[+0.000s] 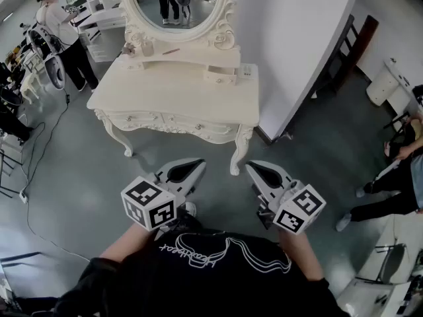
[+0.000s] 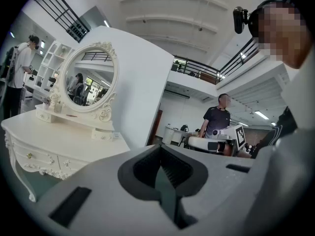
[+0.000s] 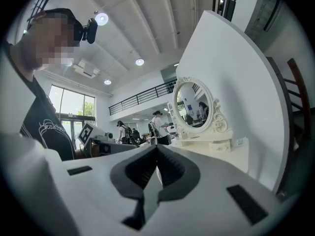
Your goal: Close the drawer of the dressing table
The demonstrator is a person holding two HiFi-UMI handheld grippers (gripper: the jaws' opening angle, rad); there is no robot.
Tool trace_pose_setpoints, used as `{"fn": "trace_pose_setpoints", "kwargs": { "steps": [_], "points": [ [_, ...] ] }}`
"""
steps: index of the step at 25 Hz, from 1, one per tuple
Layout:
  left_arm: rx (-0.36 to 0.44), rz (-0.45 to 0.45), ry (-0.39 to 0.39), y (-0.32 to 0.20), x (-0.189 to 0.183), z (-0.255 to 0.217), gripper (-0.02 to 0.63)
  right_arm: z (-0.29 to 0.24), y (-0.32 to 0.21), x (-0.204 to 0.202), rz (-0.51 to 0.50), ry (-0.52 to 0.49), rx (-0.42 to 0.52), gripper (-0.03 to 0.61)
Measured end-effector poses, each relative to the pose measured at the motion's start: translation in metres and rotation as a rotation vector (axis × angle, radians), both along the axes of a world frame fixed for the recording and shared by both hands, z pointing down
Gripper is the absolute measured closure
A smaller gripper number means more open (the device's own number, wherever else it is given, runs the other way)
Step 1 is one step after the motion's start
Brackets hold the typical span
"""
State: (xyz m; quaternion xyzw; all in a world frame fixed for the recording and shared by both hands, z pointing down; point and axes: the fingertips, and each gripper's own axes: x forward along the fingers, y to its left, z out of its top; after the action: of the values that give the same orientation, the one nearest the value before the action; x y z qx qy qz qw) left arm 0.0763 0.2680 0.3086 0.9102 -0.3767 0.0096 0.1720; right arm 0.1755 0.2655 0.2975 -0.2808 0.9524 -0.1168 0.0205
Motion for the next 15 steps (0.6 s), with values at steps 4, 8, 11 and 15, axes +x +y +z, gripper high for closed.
{"fn": "trace_pose_setpoints", "kwargs": {
  "steps": [4,8,11,15],
  "points": [
    [0.009,-0.003,-0.001,0.001,-0.001,-0.004,0.611,-0.002,0.0,0.001,0.003,0.007,0.009,0.575],
    [0.003,-0.014,0.003,0.0,-0.005,-0.003,0.611,-0.002,-0.007,0.004,0.033,-0.007,0.001,0.575],
    [-0.006,-0.015,0.006,-0.008,-0.007,0.002,0.611,0.001,-0.016,0.004,0.056,-0.007,0.005,0.572],
    [-0.023,-0.012,0.016,-0.021,-0.01,0.009,0.611,0.013,-0.032,0.0,0.073,0.025,-0.02,0.451]
  ]
}}
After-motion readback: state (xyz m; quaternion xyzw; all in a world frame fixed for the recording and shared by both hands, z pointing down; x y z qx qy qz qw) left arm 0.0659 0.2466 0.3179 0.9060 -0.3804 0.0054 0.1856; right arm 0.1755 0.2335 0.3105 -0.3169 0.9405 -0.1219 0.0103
